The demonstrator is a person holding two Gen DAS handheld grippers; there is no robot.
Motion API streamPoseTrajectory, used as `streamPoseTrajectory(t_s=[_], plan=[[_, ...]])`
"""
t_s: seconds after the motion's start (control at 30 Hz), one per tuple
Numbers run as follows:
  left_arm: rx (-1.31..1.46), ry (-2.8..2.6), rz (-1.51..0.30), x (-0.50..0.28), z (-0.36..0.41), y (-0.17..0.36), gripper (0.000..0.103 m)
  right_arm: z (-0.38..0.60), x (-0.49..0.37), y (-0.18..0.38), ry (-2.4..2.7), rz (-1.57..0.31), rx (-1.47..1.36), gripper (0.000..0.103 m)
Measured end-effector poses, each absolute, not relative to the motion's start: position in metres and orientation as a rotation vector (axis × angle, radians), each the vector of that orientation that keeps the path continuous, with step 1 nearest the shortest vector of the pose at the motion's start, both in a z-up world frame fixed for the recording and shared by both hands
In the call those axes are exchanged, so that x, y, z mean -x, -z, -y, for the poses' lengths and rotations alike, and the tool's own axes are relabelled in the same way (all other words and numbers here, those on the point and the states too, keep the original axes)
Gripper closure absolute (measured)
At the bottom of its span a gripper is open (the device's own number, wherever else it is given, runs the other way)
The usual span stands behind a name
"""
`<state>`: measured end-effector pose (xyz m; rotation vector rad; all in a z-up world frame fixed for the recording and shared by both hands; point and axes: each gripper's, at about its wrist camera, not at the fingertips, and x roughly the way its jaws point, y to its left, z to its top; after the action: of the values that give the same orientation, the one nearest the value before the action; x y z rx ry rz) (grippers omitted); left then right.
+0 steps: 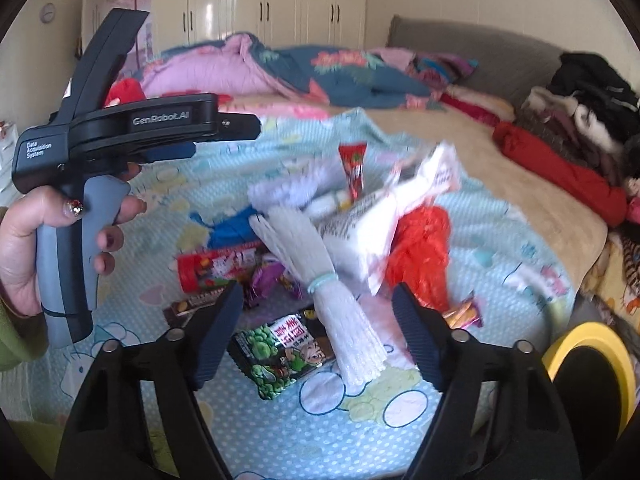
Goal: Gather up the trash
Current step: 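Lower both grippers onto the white mesh foam sleeves and close them, then lift the left gripper's mesh sleeve while the right gripper carries its sleeve toward the bin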
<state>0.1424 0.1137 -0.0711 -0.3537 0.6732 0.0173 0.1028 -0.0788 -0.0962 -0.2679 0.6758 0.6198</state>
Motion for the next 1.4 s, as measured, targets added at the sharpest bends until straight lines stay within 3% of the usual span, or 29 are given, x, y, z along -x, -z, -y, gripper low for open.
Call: streamPoseTrajectory(t_s=[0.13, 0.23, 0.3, 0.43, 0.63, 0.67, 1.4], plan=[[0.379, 0.013, -0.756, -0.162, -0.113, 0.091, 0.022, 0.074, -0.114, 0.109, -0.601, -0.731, 0.298, 0.040], [0.386, 0.037, -0.781, -0.170, -0.111, 0.099, 0.032, 0.070, -0.123, 0.119, -0.599, -0.785, 0.303, 0.054], [0.391, 0.046, -0.800, -0.175, -0.110, 0.102, 0.036, 0.069, -0.127, 0.123, -0.597, -0.809, 0.301, 0.072], [0.427, 0.065, -0.837, -0.183, -0.111, 0.109, 0.045, 0.076, -0.127, 0.123, -0.608, -0.803, 0.258, 0.081], [0.434, 0.088, -0.850, -0.184, -0.108, 0.110, 0.081, 0.095, -0.120, 0.110, -0.604, -0.745, 0.173, 0.084], [0.427, 0.084, -0.845, -0.183, -0.106, 0.109, 0.092, 0.099, -0.118, 0.107, -0.602, -0.730, 0.159, 0.084], [0.363, 0.131, -0.545, -0.116, -0.071, 0.007, 0.095, 0.174, -0.087, 0.055, -0.537, -0.576, -0.068, 0.085]])
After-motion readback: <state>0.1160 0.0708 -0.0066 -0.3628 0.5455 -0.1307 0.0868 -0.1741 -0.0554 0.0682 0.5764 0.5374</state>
